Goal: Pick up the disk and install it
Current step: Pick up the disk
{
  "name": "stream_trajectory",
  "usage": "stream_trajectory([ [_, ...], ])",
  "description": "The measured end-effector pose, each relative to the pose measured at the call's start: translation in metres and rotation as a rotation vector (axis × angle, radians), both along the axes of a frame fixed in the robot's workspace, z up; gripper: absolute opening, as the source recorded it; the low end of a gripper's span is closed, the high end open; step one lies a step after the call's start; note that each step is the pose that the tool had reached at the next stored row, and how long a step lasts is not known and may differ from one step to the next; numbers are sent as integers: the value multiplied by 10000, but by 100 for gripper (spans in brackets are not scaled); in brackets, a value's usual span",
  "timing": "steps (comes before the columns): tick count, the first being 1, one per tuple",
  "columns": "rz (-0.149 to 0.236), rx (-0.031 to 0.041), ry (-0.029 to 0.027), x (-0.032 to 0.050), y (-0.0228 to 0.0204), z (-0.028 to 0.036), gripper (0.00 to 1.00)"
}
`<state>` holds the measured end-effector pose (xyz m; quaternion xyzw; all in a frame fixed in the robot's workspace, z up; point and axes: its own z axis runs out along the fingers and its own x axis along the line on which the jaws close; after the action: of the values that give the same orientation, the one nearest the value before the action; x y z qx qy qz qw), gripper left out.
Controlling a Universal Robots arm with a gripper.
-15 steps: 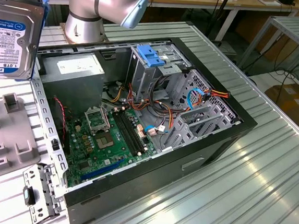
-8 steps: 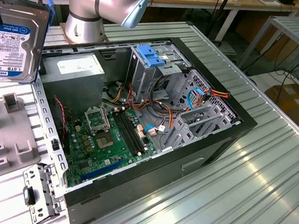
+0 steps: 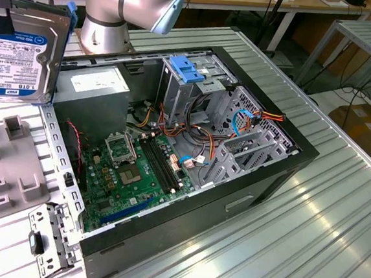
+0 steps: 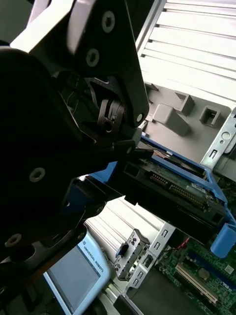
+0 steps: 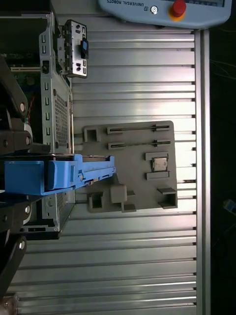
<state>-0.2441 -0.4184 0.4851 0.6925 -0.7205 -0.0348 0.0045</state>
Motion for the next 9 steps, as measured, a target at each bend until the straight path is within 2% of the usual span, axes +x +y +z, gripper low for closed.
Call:
stream_trajectory([
  [9,-102,-17,0,-19,-1,-81,37],
])
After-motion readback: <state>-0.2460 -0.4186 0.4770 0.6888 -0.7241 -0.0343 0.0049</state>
